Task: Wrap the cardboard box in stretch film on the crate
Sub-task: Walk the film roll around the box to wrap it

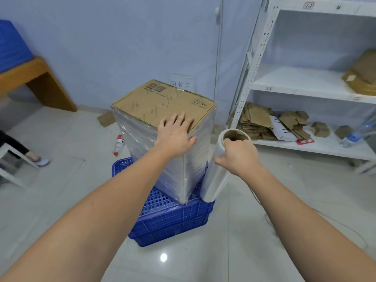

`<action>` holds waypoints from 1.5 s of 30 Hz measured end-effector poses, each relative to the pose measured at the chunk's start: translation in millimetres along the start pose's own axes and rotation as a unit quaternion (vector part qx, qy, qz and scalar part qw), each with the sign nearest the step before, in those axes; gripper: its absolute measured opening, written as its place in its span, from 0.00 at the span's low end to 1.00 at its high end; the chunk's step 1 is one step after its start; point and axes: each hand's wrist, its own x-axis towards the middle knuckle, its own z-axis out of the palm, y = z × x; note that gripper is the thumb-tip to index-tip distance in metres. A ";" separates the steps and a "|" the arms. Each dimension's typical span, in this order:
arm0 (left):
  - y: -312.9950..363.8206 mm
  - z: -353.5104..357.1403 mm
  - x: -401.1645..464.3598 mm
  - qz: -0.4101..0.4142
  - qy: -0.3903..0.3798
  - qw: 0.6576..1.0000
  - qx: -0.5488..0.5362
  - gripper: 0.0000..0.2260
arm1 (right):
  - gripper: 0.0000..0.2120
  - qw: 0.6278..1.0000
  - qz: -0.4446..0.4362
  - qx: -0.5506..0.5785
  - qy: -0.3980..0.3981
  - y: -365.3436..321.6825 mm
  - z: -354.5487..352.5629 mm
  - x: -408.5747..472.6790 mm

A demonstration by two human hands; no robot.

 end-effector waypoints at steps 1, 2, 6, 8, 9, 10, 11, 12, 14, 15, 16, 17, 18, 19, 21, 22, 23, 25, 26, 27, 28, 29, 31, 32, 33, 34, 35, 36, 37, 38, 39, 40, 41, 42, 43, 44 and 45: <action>-0.6 -0.4 0.1 0.005 -0.004 1.000 0.001 0.32 | 0.24 1.000 0.010 -0.001 0.001 -0.6 -2.4 0.9; -1.5 -0.7 0.1 0.010 -0.010 1.000 0.005 0.33 | 0.29 1.000 0.024 -0.002 0.008 -0.2 -3.8 2.0; -2.1 0.8 0.8 0.013 -0.020 1.000 0.020 0.31 | 0.29 0.998 0.015 -0.044 0.031 3.7 2.2 4.2; 0.4 2.6 1.6 0.009 -0.015 1.000 0.025 0.29 | 0.27 0.998 -0.004 -0.048 0.035 6.5 5.3 4.1; 1.9 3.5 2.6 0.008 -0.014 1.000 0.027 0.29 | 0.26 0.998 -0.012 -0.043 0.032 9.2 5.2 3.2; 3.6 4.2 3.8 0.008 -0.013 0.999 0.028 0.28 | 0.26 0.999 -0.021 -0.037 0.026 12.7 4.7 1.4; 4.9 4.4 4.8 0.008 -0.012 0.999 0.031 0.28 | 0.25 0.999 -0.033 -0.032 0.019 16.2 3.5 -1.0; 6.3 4.4 5.7 0.007 -0.013 0.999 0.033 0.28 | 0.25 0.998 -0.048 -0.029 0.013 20.0 2.6 -3.7; 7.9 4.7 5.3 0.004 -0.013 0.999 0.034 0.28 | 0.25 0.996 -0.084 -0.023 0.012 24.4 -1.9 -8.9; 8.5 5.1 4.7 0.002 -0.011 0.999 0.035 0.27 | 0.26 0.994 -0.103 -0.022 0.014 25.3 -4.3 -10.4; 8.7 5.4 4.0 0.001 -0.008 0.999 0.037 0.27 | 0.26 0.992 -0.123 -0.026 0.014 24.9 -6.6 -11.4; 9.0 6.0 3.1 0.000 -0.005 0.999 0.038 0.27 | 0.26 0.989 -0.143 -0.033 0.013 23.1 -8.1 -12.8; 9.1 6.2 2.3 0.000 -0.002 0.999 0.038 0.27 | 0.25 0.986 -0.162 -0.040 0.014 20.6 -7.9 -14.1; 9.0 6.5 1.7 0.000 0.001 0.999 0.038 0.27 | 0.25 0.983 -0.180 -0.044 0.016 17.5 -6.9 -15.9; 8.2 6.4 0.8 -0.002 0.006 0.999 0.037 0.27 | 0.23 0.976 -0.214 -0.037 0.019 8.9 -4.4 -20.3; 8.1 6.4 0.4 -0.003 0.009 0.999 0.038 0.27 | 0.22 0.973 -0.230 -0.030 0.021 4.7 -2.6 -22.2; 8.1 6.7 0.1 -0.003 0.011 0.999 0.038 0.27 | 0.22 0.969 -0.244 -0.024 0.022 0.5 -1.3 -23.9; 8.1 8.1 -0.3 -0.003 0.014 0.999 0.040 0.27 | 0.21 0.962 -0.271 -0.028 0.028 -6.5 3.5 -25.2; 7.9 8.6 0.2 -0.003 0.016 0.999 0.039 0.27 | 0.21 0.957 -0.286 -0.033 0.037 -9.2 6.2 -26.0; 7.4 9.2 0.5 -0.003 0.017 0.999 0.038 0.27 | 0.20 0.953 -0.296 -0.036 0.048 -11.5 9.2 -26.5; 6.9 9.7 1.0 -0.005 0.018 0.999 0.038 0.27 | 0.20 0.951 -0.301 -0.032 0.057 -12.7 10.9 -26.4; 6.5 10.2 1.6 -0.005 0.019 0.999 0.039 0.27 | 0.20 0.950 -0.304 -0.026 0.059 -13.0 11.9 -25.9; 6.6 10.9 2.1 -0.004 0.020 0.999 0.038 0.27 | 0.19 0.950 -0.308 -0.018 0.049 -10.8 12.5 -26.9; 7.0 11.0 2.1 -0.004 0.020 0.999 0.038 0.27 | 0.19 0.952 -0.304 -0.017 0.041 -9.3 11.0 -28.2; 7.5 10.6 2.0 -0.006 0.020 0.999 0.039 0.27 | 0.18 0.954 -0.297 -0.016 0.031 -7.6 8.3 -29.8; 8.2 10.0 1.9 -0.007 0.019 0.999 0.039 0.27 | 0.18 0.957 -0.290 -0.012 0.021 -5.9 5.3 -31.7; 8.6 8.9 1.8 -0.007 0.017 0.999 0.040 0.27 | 0.18 0.958 -0.287 -0.007 0.015 -5.0 1.8 -34.0; 9.0 7.8 1.5 -0.008 0.015 0.999 0.039 0.27 | 0.17 0.959 -0.284 0.000 0.010 -5.1 -1.8 -36.6; 9.3 7.0 1.3 -0.009 0.013 0.999 0.039 0.27 | 0.16 0.960 -0.281 0.003 0.004 -5.2 -3.8 -39.6; 9.5 6.3 1.2 -0.010 0.010 0.999 0.038 0.27 | 0.15 0.960 -0.280 -0.001 0.000 -5.1 -3.8 -42.9; 9.2 5.3 1.0 -0.010 0.008 0.999 0.038 0.27 | 0.14 0.959 -0.283 -0.011 0.001 -5.6 -1.8 -46.2; 8.9 4.5 1.1 -0.010 0.006 0.999 0.039 0.27 | 0.15 0.955 -0.294 -0.028 0.010 -6.0 1.9 -49.0; 8.6 4.0 1.1 -0.010 0.006 0.999 0.038 0.27 | 0.15 0.952 -0.301 -0.048 0.016 -6.7 5.2 -51.6; 8.2 3.5 0.6 -0.010 0.007 0.999 0.036 0.27 | 0.16 0.950 -0.304 -0.063 0.020 -8.0 7.0 -53.3; 8.1 3.1 0.0 -0.008 0.007 0.999 0.034 0.27 | 0.16 0.951 -0.300 -0.069 0.019 -8.9 8.2 -53.9; 8.2 2.5 -0.8 -0.007 0.005 0.999 0.032 0.27 | 0.17 0.955 -0.289 -0.065 0.013 -9.8 7.8 -54.1; 8.2 2.1 -1.5 -0.005 0.002 1.000 0.031 0.27 | 0.17 0.960 -0.275 -0.057 0.004 -10.7 6.3 -54.4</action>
